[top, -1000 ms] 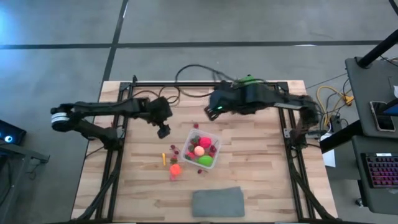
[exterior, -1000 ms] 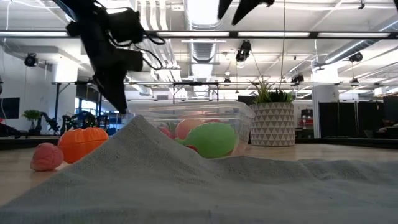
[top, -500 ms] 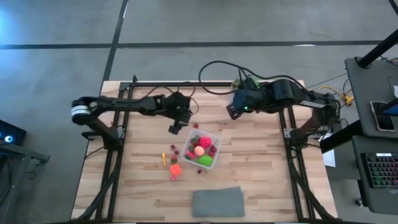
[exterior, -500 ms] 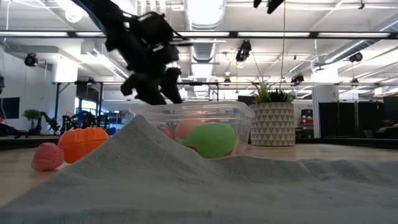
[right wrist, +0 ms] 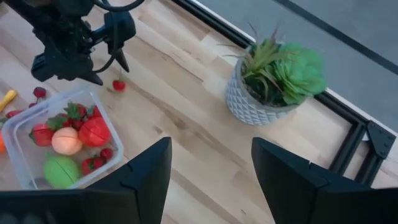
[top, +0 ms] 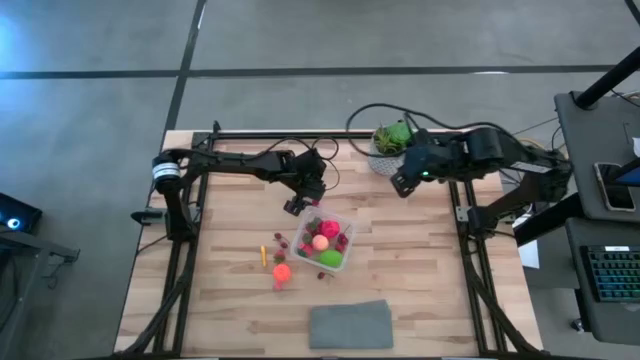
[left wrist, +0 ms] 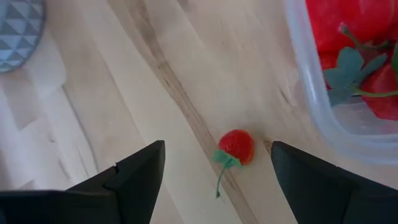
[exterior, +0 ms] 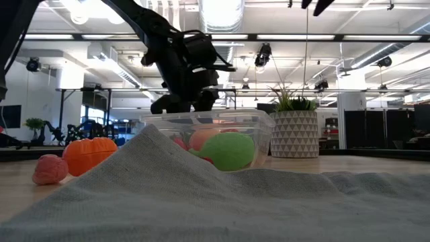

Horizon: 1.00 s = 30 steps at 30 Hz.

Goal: Pick and placing Produce into tupperware
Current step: Put the red strawberry into the transparent container

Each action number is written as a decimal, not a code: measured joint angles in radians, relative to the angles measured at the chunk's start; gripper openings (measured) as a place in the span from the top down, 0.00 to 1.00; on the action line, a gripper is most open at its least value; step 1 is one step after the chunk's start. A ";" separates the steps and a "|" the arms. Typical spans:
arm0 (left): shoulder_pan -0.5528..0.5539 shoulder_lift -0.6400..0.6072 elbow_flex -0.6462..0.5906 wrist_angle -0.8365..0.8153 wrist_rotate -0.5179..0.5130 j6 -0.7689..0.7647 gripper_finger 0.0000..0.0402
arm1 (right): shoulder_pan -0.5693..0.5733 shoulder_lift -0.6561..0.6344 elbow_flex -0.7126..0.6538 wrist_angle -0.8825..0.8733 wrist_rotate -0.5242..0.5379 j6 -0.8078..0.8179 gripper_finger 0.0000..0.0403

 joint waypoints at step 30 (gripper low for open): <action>0.005 0.156 0.103 -0.124 0.000 -0.011 0.34 | 0.000 -0.272 -0.291 0.114 0.034 0.050 0.47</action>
